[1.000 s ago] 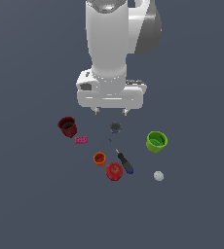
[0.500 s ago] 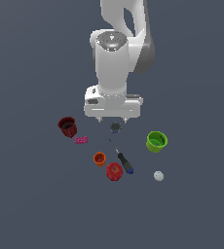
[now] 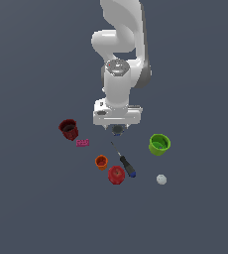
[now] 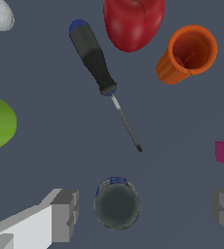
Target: Pick up a designated object from a clutter of objects.
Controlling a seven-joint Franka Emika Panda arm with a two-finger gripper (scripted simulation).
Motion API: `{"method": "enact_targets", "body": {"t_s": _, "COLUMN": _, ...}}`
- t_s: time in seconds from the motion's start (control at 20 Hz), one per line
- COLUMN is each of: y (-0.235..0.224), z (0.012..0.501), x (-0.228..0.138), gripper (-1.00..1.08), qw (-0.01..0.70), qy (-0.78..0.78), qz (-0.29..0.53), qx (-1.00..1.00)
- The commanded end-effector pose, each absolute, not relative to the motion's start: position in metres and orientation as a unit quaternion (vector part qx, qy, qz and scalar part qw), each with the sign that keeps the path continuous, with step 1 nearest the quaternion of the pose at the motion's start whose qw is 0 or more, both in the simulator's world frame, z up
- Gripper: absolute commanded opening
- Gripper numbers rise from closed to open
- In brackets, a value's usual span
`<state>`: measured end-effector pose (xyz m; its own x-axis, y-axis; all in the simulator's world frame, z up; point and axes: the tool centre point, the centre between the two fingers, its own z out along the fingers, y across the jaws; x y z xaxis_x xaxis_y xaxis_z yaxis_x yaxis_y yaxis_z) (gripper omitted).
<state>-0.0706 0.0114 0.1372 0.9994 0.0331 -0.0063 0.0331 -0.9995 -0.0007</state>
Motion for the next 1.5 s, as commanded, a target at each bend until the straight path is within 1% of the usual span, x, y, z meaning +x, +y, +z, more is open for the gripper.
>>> {"method": "enact_targets", "body": {"t_s": 0.0, "y": 0.014, "z": 0.119, "x": -0.084, "gripper": 1.0, "qw": 0.0, "qy": -0.025, "qz": 0.002, "qx": -1.0}}
{"method": "enact_targets", "body": {"t_s": 0.3, "y": 0.018, "z": 0.088, "x": -0.114, "gripper": 1.0, "qw": -0.001, "qy": -0.042, "qz": 0.001, "qx": -0.999}}
{"method": "enact_targets", "body": {"t_s": 0.65, "y": 0.02, "z": 0.069, "x": -0.137, "gripper": 1.0, "qw": 0.0, "qy": -0.054, "qz": 0.0, "qx": -0.999}}
{"method": "enact_targets", "body": {"t_s": 1.15, "y": 0.021, "z": 0.063, "x": -0.143, "gripper": 1.0, "qw": 0.0, "qy": -0.056, "qz": 0.0, "qx": -0.998}}
{"method": "enact_targets", "body": {"t_s": 1.45, "y": 0.021, "z": 0.048, "x": -0.143, "gripper": 1.0, "qw": 0.0, "qy": -0.056, "qz": 0.0, "qx": -0.998}}
